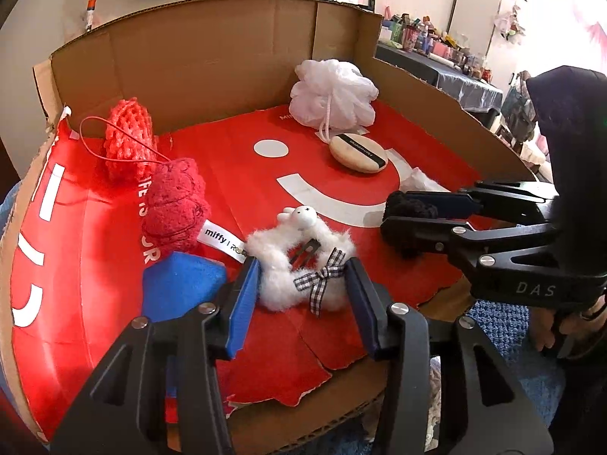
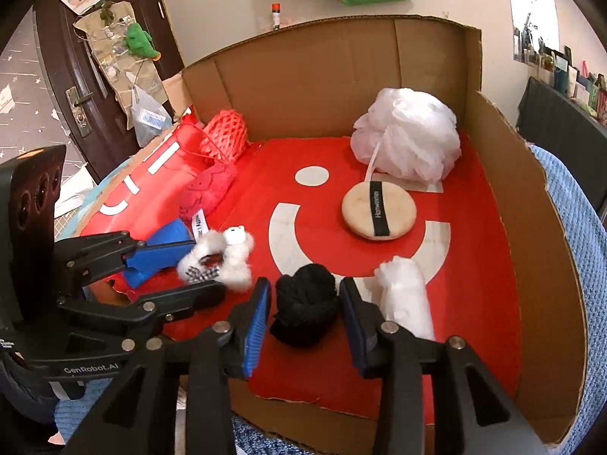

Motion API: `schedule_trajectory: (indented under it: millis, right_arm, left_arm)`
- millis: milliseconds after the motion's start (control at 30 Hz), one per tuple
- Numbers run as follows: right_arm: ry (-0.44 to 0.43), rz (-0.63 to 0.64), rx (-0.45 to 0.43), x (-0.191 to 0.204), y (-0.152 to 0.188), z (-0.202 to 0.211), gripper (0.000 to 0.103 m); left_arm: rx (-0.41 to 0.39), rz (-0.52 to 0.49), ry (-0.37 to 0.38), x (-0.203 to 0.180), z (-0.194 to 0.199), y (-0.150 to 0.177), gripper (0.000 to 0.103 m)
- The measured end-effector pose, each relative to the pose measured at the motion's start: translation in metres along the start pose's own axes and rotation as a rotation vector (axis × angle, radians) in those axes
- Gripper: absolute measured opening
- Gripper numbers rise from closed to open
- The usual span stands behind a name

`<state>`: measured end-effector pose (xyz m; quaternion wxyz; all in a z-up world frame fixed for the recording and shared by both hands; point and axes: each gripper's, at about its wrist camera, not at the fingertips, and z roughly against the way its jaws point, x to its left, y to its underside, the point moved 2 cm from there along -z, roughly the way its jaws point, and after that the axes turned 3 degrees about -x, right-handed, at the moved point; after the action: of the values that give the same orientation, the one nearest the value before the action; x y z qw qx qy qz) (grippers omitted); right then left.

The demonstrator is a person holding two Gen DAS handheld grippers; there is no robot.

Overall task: Organize soft objects
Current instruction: 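Carry the white sheep and black fluffy item into the box and open both tools, then withdraw both tools from the box back over the blanket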

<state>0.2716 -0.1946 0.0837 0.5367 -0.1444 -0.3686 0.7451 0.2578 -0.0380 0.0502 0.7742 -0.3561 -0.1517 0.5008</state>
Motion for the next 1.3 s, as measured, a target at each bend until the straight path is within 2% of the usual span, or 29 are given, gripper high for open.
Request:
schedule_trajectory:
  millis: [100, 267, 400, 500, 633, 767, 833, 967, 1300]
  right_arm:
    - [-0.001, -0.001, 0.0, 0.0, 0.0, 0.0, 0.042]
    - [-0.003, -0.005, -0.001, 0.0, 0.0, -0.001, 0.043]
    - [-0.005, -0.005, -0.004, -0.001, 0.0, 0.0, 0.049]
    - [-0.007, -0.006, -0.01, -0.001, -0.001, 0.001, 0.05]
    - [-0.008, -0.01, -0.019, -0.001, -0.001, 0.005, 0.05]
    - [-0.003, -0.006, -0.049, -0.001, -0.003, 0.015, 0.062]
    - [0.001, -0.009, -0.07, 0.001, -0.005, 0.023, 0.062]
    - [0.008, -0.003, -0.109, 0.007, -0.008, 0.041, 0.073]
    - [0.043, 0.004, -0.208, 0.025, -0.007, 0.094, 0.097]
  left_arm:
    - [-0.004, 0.007, -0.004, 0.001, 0.0, -0.001, 0.051]
    - [-0.006, 0.011, 0.0, 0.002, 0.0, -0.001, 0.052]
    - [-0.008, 0.013, 0.002, 0.002, 0.0, 0.0, 0.052]
    - [-0.014, 0.018, 0.001, 0.002, 0.002, -0.001, 0.06]
    - [-0.035, 0.028, -0.003, 0.002, 0.009, -0.002, 0.061]
    - [-0.068, 0.045, -0.024, 0.003, 0.024, -0.004, 0.068]
    - [-0.103, 0.051, -0.043, 0.003, 0.036, -0.005, 0.072]
    - [-0.168, 0.081, -0.072, 0.006, 0.064, -0.006, 0.078]
    - [-0.279, 0.099, -0.158, -0.003, 0.123, 0.003, 0.089]
